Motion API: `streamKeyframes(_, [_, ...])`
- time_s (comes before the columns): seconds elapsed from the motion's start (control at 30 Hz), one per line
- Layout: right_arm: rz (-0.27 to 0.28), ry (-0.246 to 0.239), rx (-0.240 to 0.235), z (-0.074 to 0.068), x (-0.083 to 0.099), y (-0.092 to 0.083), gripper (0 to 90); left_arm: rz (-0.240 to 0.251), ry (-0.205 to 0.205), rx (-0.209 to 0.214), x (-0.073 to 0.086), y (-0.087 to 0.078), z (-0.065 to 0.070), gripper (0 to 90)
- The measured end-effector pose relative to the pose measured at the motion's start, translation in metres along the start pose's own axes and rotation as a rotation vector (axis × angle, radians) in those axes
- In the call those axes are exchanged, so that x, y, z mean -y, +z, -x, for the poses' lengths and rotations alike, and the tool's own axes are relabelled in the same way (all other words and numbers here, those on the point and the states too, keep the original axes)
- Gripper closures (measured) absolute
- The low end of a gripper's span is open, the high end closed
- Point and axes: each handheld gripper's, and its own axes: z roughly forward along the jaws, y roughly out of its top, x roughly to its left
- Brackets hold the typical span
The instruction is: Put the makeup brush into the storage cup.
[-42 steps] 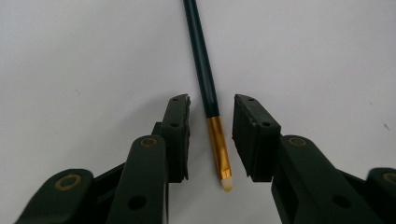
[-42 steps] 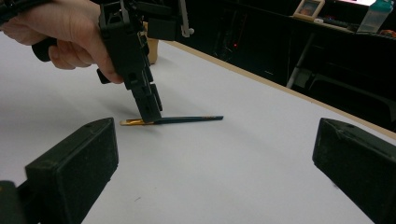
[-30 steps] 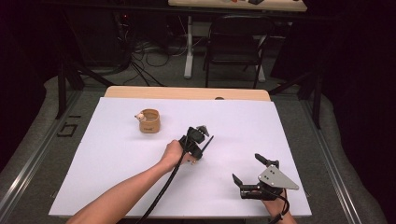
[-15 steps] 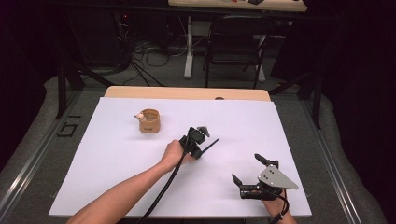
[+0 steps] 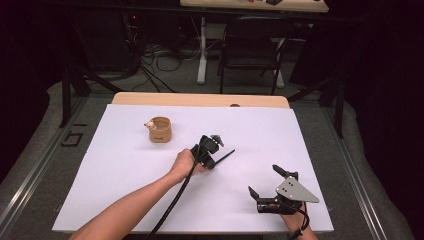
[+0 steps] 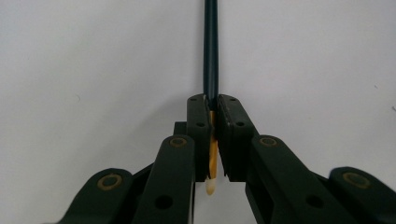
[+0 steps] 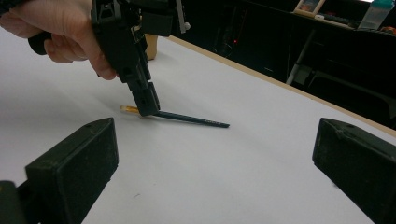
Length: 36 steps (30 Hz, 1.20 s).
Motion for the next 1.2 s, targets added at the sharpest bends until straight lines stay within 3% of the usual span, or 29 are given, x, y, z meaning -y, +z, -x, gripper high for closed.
streamKeyframes(0.1, [0.009, -0.001, 0.001, 0.0, 0.0, 0.001, 0.0, 0.006, 0.011, 0.002, 0.0, -0.002, -0.001, 84.0])
streamKeyframes(0.17, [-0.021, -0.004, -0.007, 0.001, -0.001, -0.001, 0.0, 0.01, 0.012, 0.003, 0.001, -0.003, -0.001, 84.0])
streamKeyframes(0.23, [0.016, 0.001, 0.005, 0.0, 0.001, 0.002, 0.0, 0.016, 0.013, 0.006, 0.001, -0.004, -0.001, 84.0])
streamKeyframes(1.2, [-0.002, -0.005, -0.002, 0.0, 0.0, 0.001, 0.0, 0.065, 0.068, 0.027, 0.015, -0.022, 0.0, 84.0])
